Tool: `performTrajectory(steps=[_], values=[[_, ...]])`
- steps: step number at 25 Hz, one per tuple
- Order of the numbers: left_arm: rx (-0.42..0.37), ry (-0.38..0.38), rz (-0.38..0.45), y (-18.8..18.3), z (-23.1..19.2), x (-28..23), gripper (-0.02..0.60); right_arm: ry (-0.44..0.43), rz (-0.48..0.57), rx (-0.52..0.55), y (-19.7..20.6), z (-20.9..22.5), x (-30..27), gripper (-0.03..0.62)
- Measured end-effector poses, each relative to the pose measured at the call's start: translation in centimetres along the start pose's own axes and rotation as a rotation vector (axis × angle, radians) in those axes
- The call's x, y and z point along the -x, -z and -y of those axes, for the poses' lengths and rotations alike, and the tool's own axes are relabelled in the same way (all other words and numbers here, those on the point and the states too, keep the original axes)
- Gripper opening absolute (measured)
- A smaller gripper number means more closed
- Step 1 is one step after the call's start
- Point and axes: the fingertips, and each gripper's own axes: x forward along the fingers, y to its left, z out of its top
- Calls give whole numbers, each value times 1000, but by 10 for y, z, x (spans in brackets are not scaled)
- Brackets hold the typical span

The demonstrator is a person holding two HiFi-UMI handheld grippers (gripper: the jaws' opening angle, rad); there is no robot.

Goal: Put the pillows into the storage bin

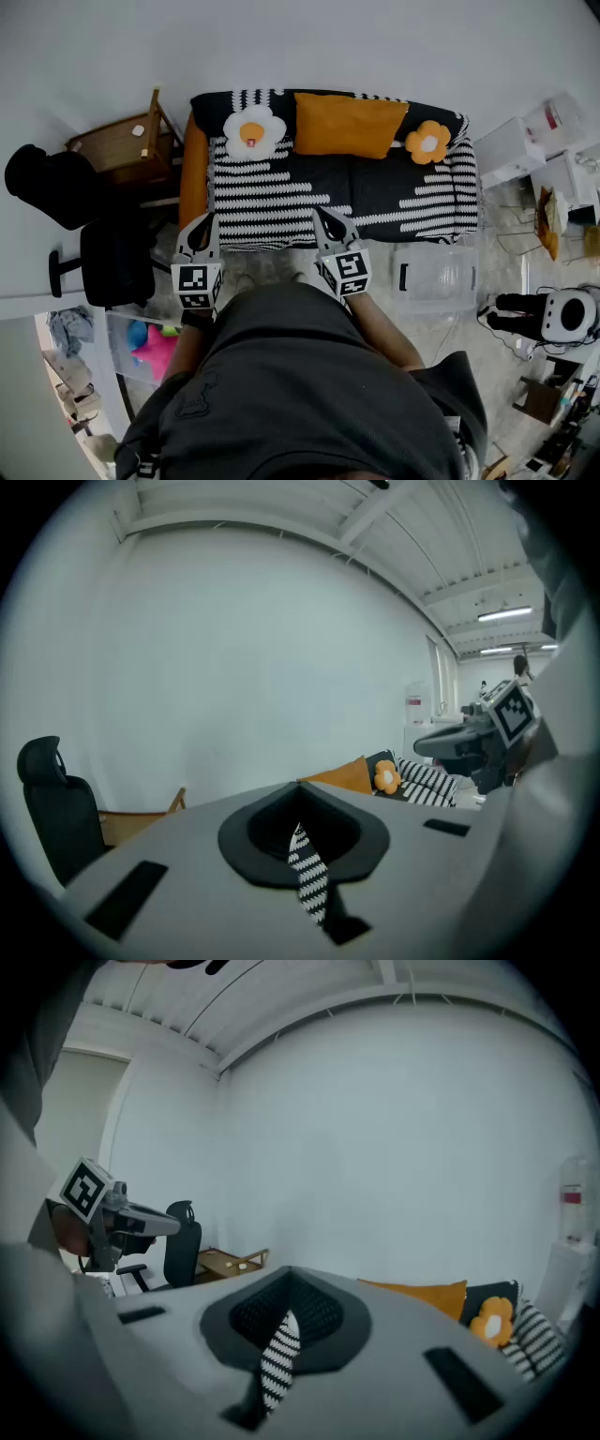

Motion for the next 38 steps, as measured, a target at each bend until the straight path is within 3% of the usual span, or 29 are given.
performTrajectory(steps=[15, 16, 19, 21, 38], values=[[7, -1, -20, 7, 6, -6, 3, -25, 19, 11, 2, 5, -2, 7], [8, -2, -22, 7, 7, -6, 3, -31, 23, 16, 1, 5, -2, 43], [9, -4, -36, 10, 11, -6, 3, -31, 29, 44, 1, 7, 0, 291], [10, -4, -44, 12, 16, -4, 3, -33, 17, 69, 3, 8, 1, 393], [53, -100, -76, 34, 45, -10, 3, -87, -15, 82, 27, 46, -16, 403]])
